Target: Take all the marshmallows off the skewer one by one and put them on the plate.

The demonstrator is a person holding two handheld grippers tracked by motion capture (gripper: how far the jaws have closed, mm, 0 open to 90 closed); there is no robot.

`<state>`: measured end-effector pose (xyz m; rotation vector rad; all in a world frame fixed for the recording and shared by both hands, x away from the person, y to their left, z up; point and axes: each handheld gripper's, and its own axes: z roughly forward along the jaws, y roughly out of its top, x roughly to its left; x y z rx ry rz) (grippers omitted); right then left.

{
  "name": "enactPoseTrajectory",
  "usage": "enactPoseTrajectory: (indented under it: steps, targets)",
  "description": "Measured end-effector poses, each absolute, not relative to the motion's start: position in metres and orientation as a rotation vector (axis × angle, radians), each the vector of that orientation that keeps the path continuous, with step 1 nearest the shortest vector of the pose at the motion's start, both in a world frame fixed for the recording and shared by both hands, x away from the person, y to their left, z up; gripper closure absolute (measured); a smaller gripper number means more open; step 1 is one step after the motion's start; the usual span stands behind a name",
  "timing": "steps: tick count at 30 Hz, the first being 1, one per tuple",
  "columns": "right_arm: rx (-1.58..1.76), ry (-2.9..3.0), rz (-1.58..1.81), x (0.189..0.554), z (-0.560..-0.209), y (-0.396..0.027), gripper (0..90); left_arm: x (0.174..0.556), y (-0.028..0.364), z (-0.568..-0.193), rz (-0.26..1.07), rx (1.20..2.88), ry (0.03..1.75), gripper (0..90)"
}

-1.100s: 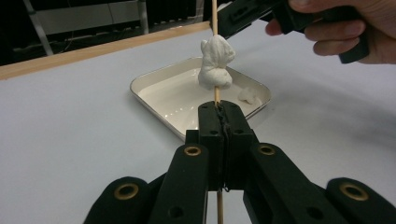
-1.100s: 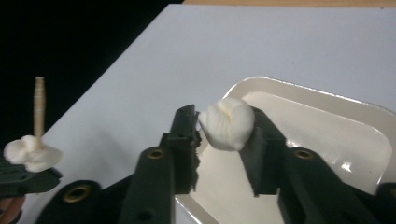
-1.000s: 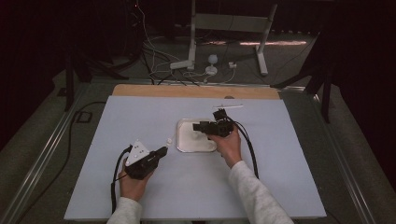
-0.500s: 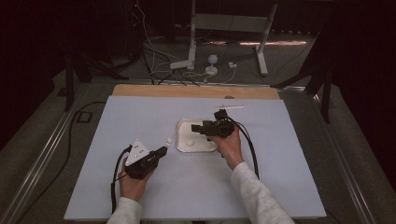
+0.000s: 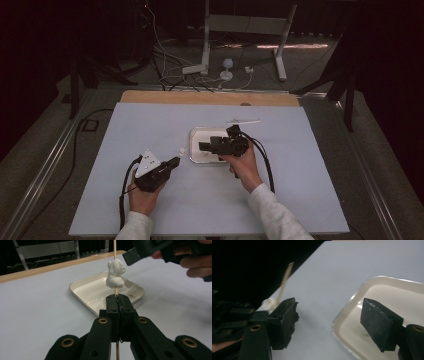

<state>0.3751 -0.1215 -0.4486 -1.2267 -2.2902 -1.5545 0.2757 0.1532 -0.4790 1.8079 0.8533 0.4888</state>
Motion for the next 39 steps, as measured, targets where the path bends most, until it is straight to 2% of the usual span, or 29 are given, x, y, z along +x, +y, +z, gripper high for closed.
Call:
enactPoseTrajectory:
  steps: [6, 10, 19, 21, 22, 25, 26, 30, 35, 39]
  targets:
    - [-1.15, -2.289, -1.559, 0.362, -0.447, -0.111, 32.8, 0.276, 0.152, -0.479, 0.483, 1.803, 0.852, 89.6]
    - [-1.084, -2.274, -1.569, 0.353, -0.447, -0.101, 38.8, 0.275, 0.151, -0.478, 0.476, 1.795, 0.848, 89.7]
    - [-1.071, -2.216, -1.553, 0.348, -0.459, -0.087, 45.4, 0.275, 0.145, -0.477, 0.45, 1.803, 0.823, 89.6]
    - [-1.077, -2.191, -1.564, 0.348, -0.461, -0.084, 54.1, 0.275, 0.143, -0.477, 0.441, 1.81, 0.815, 89.5]
    - [-1.077, -2.191, -1.564, 0.348, -0.461, -0.084, 54.1, 0.275, 0.142, -0.478, 0.438, 1.81, 0.814, 89.5]
    - [-1.073, -2.184, -1.586, 0.347, -0.46, -0.083, 67.1, 0.275, 0.142, -0.479, 0.423, 1.82, 0.81, 88.8]
    - [-1.073, -2.188, -1.589, 0.347, -0.459, -0.084, 68.6, 0.276, 0.142, -0.479, 0.405, 1.823, 0.806, 88.2]
    - [-1.082, -2.173, -1.614, 0.348, -0.456, -0.087, 71.0, 0.278, 0.143, -0.481, 0.384, 1.848, 0.811, 84.3]
    - [-1.084, -2.179, -1.625, 0.349, -0.453, -0.092, 71.7, 0.28, 0.143, -0.483, 0.355, 1.879, 0.808, 87.7]
    - [-1.085, -2.221, -1.621, 0.348, -0.452, -0.094, 72.5, 0.281, 0.144, -0.484, 0.345, 1.894, 0.81, 86.1]
